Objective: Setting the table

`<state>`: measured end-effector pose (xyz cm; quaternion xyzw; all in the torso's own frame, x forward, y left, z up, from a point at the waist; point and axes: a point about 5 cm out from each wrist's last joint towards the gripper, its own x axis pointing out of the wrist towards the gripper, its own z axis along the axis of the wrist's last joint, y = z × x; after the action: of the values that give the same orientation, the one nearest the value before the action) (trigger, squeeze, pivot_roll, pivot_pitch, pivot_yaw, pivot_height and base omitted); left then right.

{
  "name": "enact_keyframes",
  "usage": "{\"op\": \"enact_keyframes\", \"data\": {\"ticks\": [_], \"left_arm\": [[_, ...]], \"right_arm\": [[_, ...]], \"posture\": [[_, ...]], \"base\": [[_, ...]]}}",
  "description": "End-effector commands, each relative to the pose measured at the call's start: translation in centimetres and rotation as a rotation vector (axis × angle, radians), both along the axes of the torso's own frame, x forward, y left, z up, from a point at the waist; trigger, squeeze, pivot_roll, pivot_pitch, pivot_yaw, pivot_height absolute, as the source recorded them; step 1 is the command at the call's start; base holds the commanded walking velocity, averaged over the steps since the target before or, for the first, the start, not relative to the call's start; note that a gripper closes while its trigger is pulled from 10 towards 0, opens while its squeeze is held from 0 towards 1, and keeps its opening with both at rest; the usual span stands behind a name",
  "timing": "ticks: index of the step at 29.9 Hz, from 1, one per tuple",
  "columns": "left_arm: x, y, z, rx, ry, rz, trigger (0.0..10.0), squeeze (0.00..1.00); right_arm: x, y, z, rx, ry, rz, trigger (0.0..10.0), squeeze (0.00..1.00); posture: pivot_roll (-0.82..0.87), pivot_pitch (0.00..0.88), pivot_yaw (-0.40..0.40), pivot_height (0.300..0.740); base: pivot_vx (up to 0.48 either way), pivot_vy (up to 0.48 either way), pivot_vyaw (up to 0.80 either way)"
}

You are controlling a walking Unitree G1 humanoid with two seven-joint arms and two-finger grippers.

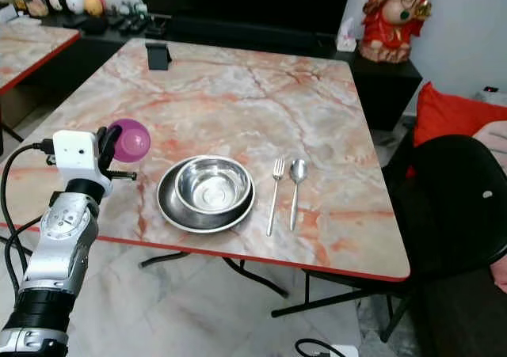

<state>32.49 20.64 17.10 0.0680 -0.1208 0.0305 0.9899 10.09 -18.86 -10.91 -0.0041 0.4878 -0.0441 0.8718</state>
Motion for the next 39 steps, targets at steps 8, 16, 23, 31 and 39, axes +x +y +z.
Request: {"op": "enact_keyframes", "data": {"ticks": [8, 16, 23, 31, 39], "left_arm": [[0.6, 0.4, 1.2, 0.001, -0.015, -0.027, 10.0, 0.00], [0.9, 0.1, 0.6, -0.001, 0.028, -0.063, 10.0, 0.00], [1.1, -0.3, 1.0, -0.035, 0.029, -0.106, 10.0, 0.00], [1.4, -0.6, 2.3, -0.179, 0.045, -0.188, 10.0, 0.00], [2.7, -0.9, 3.0, -0.177, 0.268, -0.261, 10.0, 0.00]], "right_arm": [[-0.1, 0.4, -0.1, 0.011, 0.007, -0.005, 10.0, 0.00], [-0.1, 0.5, -0.1, 0.011, 0.015, -0.001, 10.0, 0.00], [0.0, 0.5, -0.1, 0.008, 0.015, 0.003, 10.0, 0.00], [0.1, 0.5, -0.1, 0.008, 0.018, 0.014, 10.0, 0.00], [0.3, 0.4, -0.1, 0.006, 0.019, 0.026, 10.0, 0.00]], "posture": [[0.08, 0.000, -0.067, 0.740], [0.08, 0.000, -0.063, 0.740], [0.08, 0.000, -0.063, 0.740], [0.08, 0.000, -0.066, 0.740], [0.09, 0.000, -0.074, 0.740]], "base": [[0.137, 0.000, 0.00], [0.299, 0.000, -0.24], [0.268, 0.000, 0.00], [0.000, 0.000, 0.00], [0.000, 0.000, 0.00]]}}
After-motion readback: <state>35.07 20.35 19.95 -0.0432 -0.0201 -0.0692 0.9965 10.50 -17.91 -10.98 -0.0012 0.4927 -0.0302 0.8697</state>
